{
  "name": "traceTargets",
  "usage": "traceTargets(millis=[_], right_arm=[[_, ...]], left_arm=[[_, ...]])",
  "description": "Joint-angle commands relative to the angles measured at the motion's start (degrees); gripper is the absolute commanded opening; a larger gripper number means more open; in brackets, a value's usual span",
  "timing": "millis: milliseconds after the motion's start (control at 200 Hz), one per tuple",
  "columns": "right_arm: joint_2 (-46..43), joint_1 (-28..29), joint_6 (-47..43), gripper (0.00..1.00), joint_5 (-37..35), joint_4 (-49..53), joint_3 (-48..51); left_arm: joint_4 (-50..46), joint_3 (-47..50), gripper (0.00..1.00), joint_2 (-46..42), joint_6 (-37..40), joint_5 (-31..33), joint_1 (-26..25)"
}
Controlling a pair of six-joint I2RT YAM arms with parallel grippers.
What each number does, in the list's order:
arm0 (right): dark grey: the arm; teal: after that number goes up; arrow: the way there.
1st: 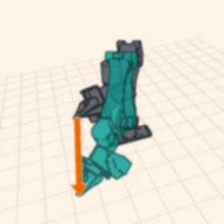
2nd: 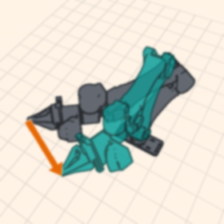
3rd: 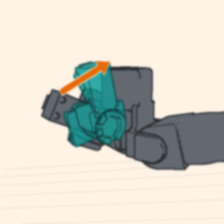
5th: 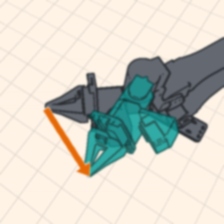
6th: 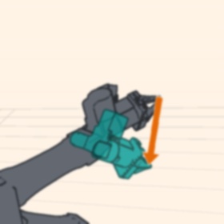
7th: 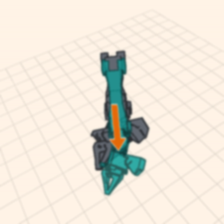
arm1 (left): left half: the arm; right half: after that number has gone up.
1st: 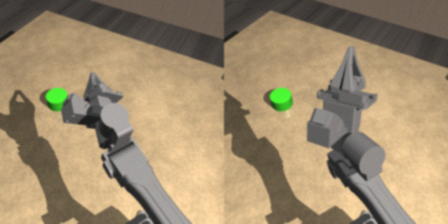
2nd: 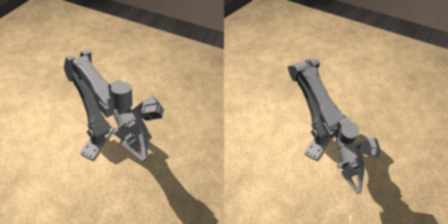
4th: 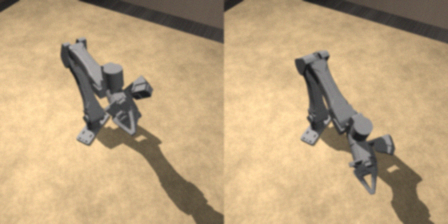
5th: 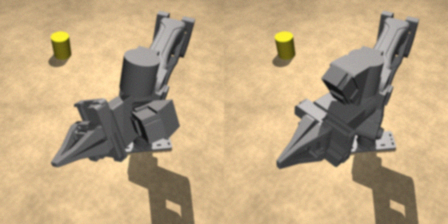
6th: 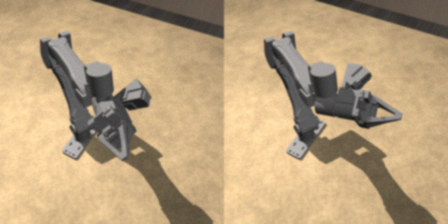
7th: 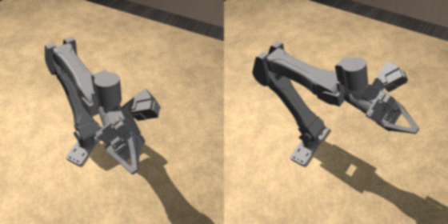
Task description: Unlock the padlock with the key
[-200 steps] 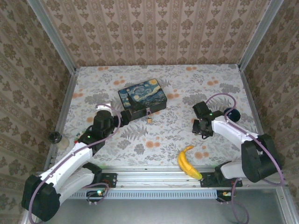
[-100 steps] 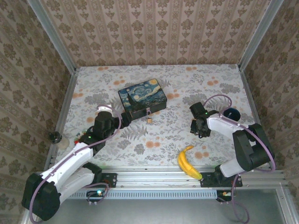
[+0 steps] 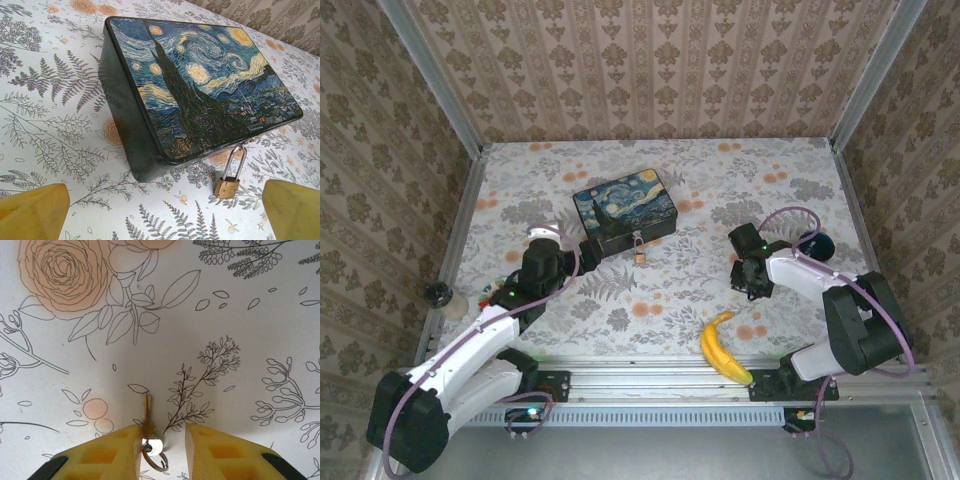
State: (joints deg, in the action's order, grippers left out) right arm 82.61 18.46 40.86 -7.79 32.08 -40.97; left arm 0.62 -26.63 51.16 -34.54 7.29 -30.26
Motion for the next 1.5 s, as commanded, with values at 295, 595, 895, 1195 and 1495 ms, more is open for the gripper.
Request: traceTargets(millis=[295,595,895,1195,1495], right_arm=[[-1.0,-0.1,1.3,0.21,0.6,-0.1,1.2],[-1.3,-0.2,0.8,0.13,0.9,0.3,1.1],[-2.5,0.2,-0.5,0.20,0.8,3.3,0.0],[-9.6,0.1,-11.8,0.29,7.6,7.2,-2.6],[-3.3,-0.8,-21.7,0.29,12.2,11.9,-6.9]], left_arm=[[-0.4,1.2,1.00,-1.7,-0.7,0.4,0.6],[-1.0,1.0,1.00,-2.6,-0.7,0.4,0.6],[-1.6,0.5,1.00,-2.7,-0.3,0.3,0.8],[-1.8,-0.1,1.00,-2.4,0.3,-0.1,1.1],[-2.1,-0.8,1.00,-2.4,0.9,-0.6,1.7]])
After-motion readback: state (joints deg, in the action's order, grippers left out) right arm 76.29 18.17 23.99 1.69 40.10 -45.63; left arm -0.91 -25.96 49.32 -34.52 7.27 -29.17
